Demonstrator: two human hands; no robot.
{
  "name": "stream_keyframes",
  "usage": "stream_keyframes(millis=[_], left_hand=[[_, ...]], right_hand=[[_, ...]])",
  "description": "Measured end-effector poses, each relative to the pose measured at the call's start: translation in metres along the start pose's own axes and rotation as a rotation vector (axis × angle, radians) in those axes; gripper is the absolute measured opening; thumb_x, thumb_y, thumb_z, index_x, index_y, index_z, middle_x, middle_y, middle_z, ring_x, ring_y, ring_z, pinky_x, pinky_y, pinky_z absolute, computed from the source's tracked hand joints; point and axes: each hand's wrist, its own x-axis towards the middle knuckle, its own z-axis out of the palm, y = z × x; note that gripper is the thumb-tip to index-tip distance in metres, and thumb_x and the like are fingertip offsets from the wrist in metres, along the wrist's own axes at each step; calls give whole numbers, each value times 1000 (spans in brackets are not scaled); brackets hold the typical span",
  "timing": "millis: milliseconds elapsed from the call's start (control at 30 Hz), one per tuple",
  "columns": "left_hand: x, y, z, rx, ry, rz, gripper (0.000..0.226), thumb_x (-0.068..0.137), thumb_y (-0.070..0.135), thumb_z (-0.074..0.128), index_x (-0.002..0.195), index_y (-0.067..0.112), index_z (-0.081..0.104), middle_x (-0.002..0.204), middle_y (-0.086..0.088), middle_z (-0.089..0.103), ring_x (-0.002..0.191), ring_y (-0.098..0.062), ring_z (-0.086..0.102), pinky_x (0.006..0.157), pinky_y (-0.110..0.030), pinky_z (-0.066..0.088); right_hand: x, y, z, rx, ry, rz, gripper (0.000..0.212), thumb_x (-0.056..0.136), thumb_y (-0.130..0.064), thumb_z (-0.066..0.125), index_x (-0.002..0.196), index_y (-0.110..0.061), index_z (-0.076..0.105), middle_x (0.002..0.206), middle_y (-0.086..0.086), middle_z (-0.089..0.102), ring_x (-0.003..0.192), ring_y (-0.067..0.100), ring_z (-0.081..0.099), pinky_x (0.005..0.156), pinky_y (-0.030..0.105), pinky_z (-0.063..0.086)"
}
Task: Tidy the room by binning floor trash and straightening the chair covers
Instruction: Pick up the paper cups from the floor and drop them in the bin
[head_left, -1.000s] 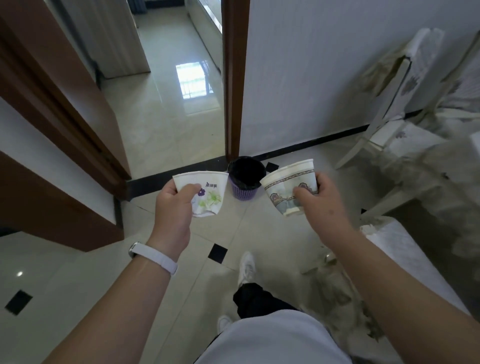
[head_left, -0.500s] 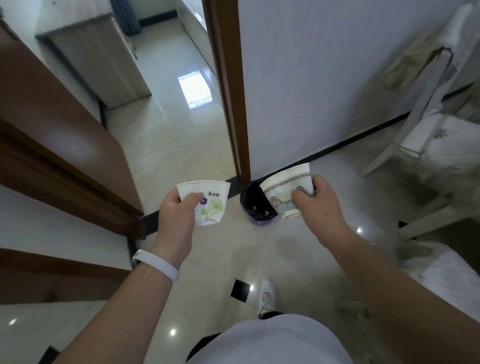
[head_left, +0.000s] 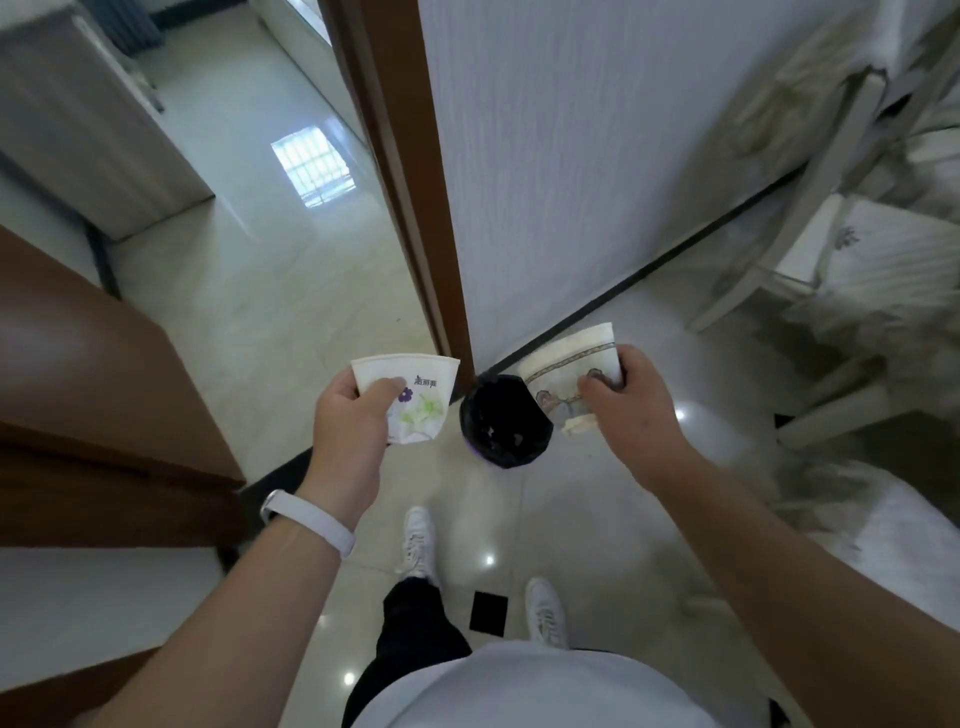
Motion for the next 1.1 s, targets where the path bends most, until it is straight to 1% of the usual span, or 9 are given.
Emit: stream_keyframes(millis=[133, 200, 300, 400, 533, 667, 933, 1033, 1100], left_hand=[[67, 4, 3, 38, -74, -62, 13, 87, 2, 61, 96, 10, 67, 96, -17, 73, 95, -40, 70, 82, -58, 55], [103, 6, 3, 72, -118, -78, 13, 86, 3, 62, 93, 13, 67, 94, -15, 73, 95, -39, 70, 82, -57, 56], [155, 7, 7, 115, -205, -83, 15, 88, 1, 61, 92, 14, 68, 92, -10, 73, 93, -35, 70, 80, -51, 58], [200, -2, 12, 153, -260, -112, 15, 87, 2, 61, 92, 14, 68, 95, -13, 74, 93, -35, 71, 80, -53, 58], [246, -32, 21, 192, -270, -158, 16, 87, 0, 60, 94, 12, 69, 95, -14, 74, 91, -35, 71, 79, -56, 57], [286, -78, 43, 227, -276, -214, 18, 88, -1, 58, 91, 13, 68, 90, -10, 74, 88, -32, 72, 78, -53, 59], [354, -214, 91, 386, -232, -263, 16, 92, 7, 58, 91, 21, 67, 86, 1, 74, 82, -18, 73, 77, -43, 61], [376, -276, 105, 450, -233, -292, 14, 94, 11, 57, 96, 19, 68, 92, 1, 74, 83, -15, 72, 77, -39, 61], [390, -319, 112, 495, -252, -303, 13, 94, 12, 57, 93, 20, 67, 91, 2, 73, 83, -15, 72, 76, -38, 60]], right_hand=[[29, -9, 38, -35, 73, 76, 15, 89, -14, 57, 96, -27, 56, 87, -7, 66, 73, 6, 64, 54, 15, 46], [45, -14, 58, -66, 113, 97, 13, 90, -14, 56, 97, -25, 56, 87, -7, 64, 72, 5, 60, 50, 10, 42], [70, -19, 87, -85, 164, 122, 12, 90, -13, 55, 98, -22, 56, 84, -6, 63, 65, -2, 58, 49, 10, 42], [93, -16, 112, -96, 210, 159, 11, 90, -14, 55, 99, -20, 56, 82, -5, 63, 59, -5, 56, 50, 12, 42], [121, 6, 136, -56, 218, 211, 13, 90, -12, 56, 100, -20, 57, 81, -6, 62, 59, -5, 55, 51, 11, 43], [161, 52, 153, -66, 234, 255, 16, 88, -11, 57, 101, -21, 56, 81, -9, 62, 63, -5, 58, 54, 12, 46], [240, 190, 173, -111, 193, 318, 16, 91, -11, 55, 104, -20, 52, 84, -10, 58, 63, -13, 55, 47, 6, 40], [266, 251, 182, -170, 178, 334, 14, 91, -15, 55, 100, -25, 50, 83, -10, 59, 69, -6, 57, 49, 10, 44], [281, 295, 192, -200, 154, 345, 14, 91, -18, 55, 100, -27, 50, 82, -9, 61, 73, 0, 60, 53, 13, 48]])
